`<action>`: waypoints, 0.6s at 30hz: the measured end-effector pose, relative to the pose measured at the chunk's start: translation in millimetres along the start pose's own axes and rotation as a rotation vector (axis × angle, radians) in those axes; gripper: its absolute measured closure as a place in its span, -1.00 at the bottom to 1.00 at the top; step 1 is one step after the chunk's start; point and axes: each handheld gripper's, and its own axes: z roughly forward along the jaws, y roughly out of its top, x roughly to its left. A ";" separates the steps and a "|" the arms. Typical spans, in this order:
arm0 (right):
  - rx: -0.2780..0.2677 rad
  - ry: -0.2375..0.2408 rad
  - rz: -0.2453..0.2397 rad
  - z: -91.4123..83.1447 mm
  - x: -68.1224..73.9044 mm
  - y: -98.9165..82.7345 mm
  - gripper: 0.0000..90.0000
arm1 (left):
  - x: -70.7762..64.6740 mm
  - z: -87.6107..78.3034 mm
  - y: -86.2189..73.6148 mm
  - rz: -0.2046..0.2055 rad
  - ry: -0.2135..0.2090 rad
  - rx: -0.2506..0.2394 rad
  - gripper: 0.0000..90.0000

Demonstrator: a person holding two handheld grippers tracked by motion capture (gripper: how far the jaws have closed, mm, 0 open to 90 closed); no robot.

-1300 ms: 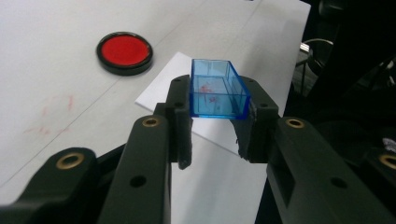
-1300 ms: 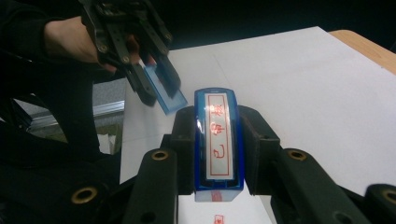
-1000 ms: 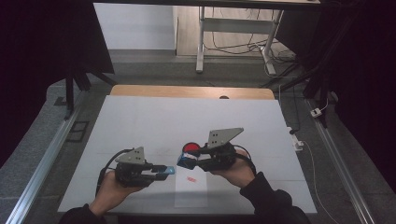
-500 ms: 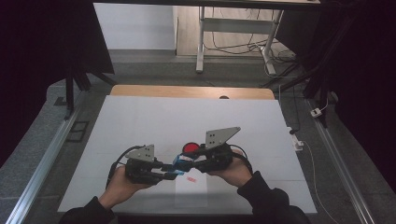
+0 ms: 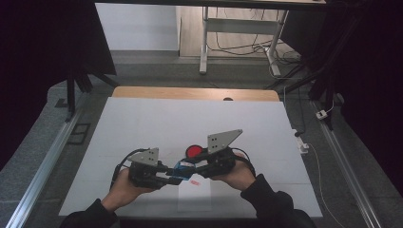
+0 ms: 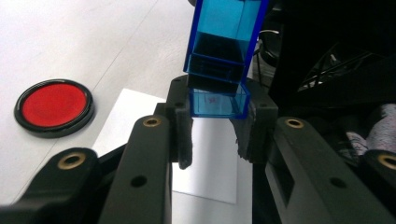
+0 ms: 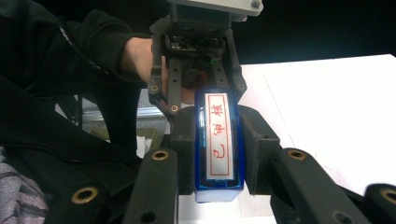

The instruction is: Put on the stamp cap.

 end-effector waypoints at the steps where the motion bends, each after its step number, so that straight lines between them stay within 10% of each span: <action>1: -0.002 0.000 -0.001 -0.2 0.3 0.2 0.57 | 0.3 -0.2 -0.2 0.002 -0.009 -0.005 0.54; 18: -0.014 0.041 -0.013 -0.5 4.8 3.2 0.57 | -3.4 -4.8 1.8 0.085 -0.031 -0.045 0.54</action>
